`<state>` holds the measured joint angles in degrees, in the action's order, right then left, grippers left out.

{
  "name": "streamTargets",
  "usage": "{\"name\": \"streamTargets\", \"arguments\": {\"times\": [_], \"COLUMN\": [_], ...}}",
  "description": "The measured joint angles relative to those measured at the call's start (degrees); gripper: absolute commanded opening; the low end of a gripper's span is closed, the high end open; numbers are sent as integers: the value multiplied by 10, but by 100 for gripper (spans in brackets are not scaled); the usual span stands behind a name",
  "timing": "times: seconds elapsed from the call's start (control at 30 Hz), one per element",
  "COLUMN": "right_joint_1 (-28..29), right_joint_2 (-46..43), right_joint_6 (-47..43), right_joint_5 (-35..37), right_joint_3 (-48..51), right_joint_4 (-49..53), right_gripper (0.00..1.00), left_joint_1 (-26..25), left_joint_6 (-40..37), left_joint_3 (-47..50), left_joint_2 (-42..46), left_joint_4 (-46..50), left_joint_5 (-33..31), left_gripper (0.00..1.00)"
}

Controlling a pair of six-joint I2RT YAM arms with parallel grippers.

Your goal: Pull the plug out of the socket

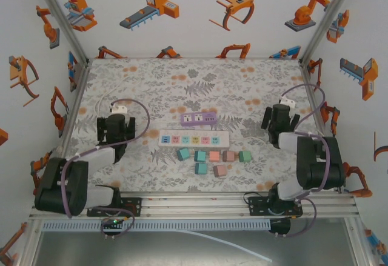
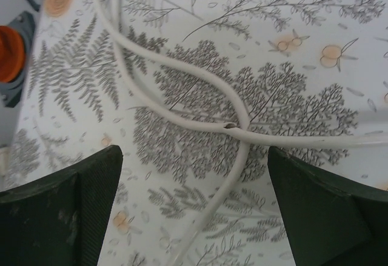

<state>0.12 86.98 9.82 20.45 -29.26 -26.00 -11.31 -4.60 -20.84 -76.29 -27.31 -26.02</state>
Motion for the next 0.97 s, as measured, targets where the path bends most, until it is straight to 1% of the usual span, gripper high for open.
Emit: {"name": "streamTargets", "arguments": {"times": [0.17, 0.2, 0.23, 0.3, 0.37, 0.53, 0.67, 0.97], "right_joint_1": [-1, -4, -5, -7, -7, -7, -7, -6], "right_joint_2": [-1, 1, 3, 7, 10, 11, 11, 11], "right_joint_6": [-33, -38, -43, -49, -50, -43, -41, -45], "right_joint_5": [-74, -93, -107, -120, -119, -91, -84, -104], "right_joint_3": [21, 33, 50, 79, 93, 94, 94, 92], "right_joint_4": [-91, -118, -152, -188, -199, -226, -233, -235], "right_gripper": [87, 97, 99, 99, 99, 99, 99, 99], "left_joint_1": [62, 76, 88, 100, 99, 93, 93, 93], "left_joint_6": [25, 34, 43, 54, 58, 60, 60, 64], "left_joint_3": [-23, -23, -22, -21, -20, -20, -20, -20], "left_joint_2": [-90, -106, -116, -119, -120, -120, -120, -120], "left_joint_4": [-107, -131, -148, -160, -173, -184, -186, -186], "left_joint_5": [100, 121, 137, 151, 156, 164, 167, 167], "left_gripper": [97, 97, 97, 97, 97, 97, 97, 97]}}
